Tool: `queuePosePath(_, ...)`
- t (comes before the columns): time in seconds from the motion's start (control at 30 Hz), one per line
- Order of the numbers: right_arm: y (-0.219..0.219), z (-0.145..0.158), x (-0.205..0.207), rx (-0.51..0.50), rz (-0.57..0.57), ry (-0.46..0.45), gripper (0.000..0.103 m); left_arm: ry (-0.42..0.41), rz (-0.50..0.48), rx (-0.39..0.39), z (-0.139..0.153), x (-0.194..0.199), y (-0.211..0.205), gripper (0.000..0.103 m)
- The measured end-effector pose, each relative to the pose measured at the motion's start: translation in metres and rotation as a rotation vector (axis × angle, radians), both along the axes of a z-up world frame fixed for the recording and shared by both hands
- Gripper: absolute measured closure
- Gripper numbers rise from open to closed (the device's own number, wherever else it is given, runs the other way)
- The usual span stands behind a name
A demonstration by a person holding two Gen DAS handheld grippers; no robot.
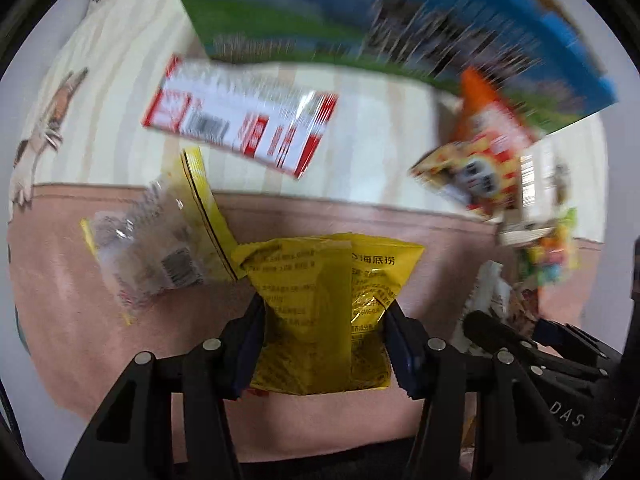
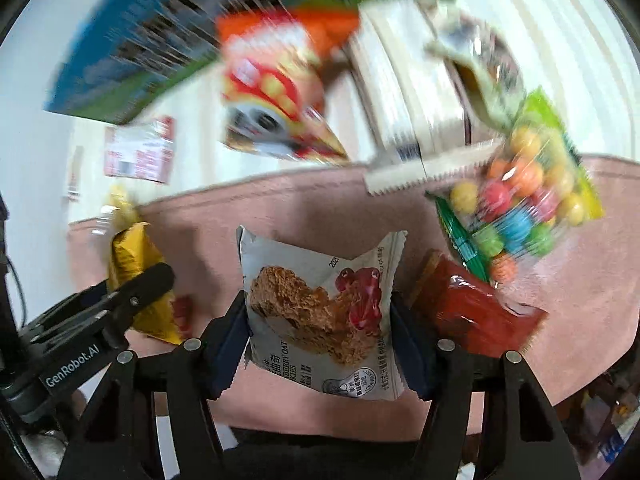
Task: Organize snacks
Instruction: 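Carry both packets into the box with both grippers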
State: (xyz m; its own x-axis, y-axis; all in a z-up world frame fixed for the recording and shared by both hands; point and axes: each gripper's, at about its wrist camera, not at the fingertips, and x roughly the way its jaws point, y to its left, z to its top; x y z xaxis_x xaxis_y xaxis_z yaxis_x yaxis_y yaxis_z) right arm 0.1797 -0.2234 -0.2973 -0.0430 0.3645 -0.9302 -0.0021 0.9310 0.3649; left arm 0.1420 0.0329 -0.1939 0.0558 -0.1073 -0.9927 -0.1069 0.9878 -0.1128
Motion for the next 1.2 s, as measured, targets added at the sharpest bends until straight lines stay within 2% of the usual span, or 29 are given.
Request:
queuePosePath(0.13,-0.013,0.055,0.016,0.079,0.016,-0.076,0.035,-0.089,0.001,-0.071,0.057,0.010,0.000,0.051)
queuePosePath(0.27,-0.019,0.115,0.043,0.110,0.046,-0.190,0.035,-0.194,-0.020,-0.111,0.118,0.041,0.001,0.051)
queuePosePath(0.37,-0.021,0.155,0.079,0.096,0.075,-0.277,0.035,-0.241,-0.035,-0.112,0.145,0.075,0.004,0.051)
queuePosePath(0.47,-0.005,0.170,0.119,0.061,0.098,-0.328,0.035,-0.263,-0.039,-0.078,0.157,0.107,0.007,0.051)
queuePosePath(0.6,0.024,0.163,0.164,0.031,0.139,-0.318,0.035,-0.208,-0.030,-0.062,0.140,0.158,0.014,0.051)
queuePosePath(0.77,0.049,0.121,0.206,-0.030,0.193,-0.241,0.035,-0.054,0.006,-0.119,0.086,0.209,0.023,0.051)
queuePosePath(1.0,0.057,0.050,0.224,-0.075,0.223,-0.118,0.035,0.084,0.023,-0.141,0.022,0.231,0.022,0.051)
queuePosePath(1.2,0.060,0.019,0.231,-0.074,0.233,-0.051,0.034,0.144,0.022,-0.143,-0.008,0.232,0.023,0.051)
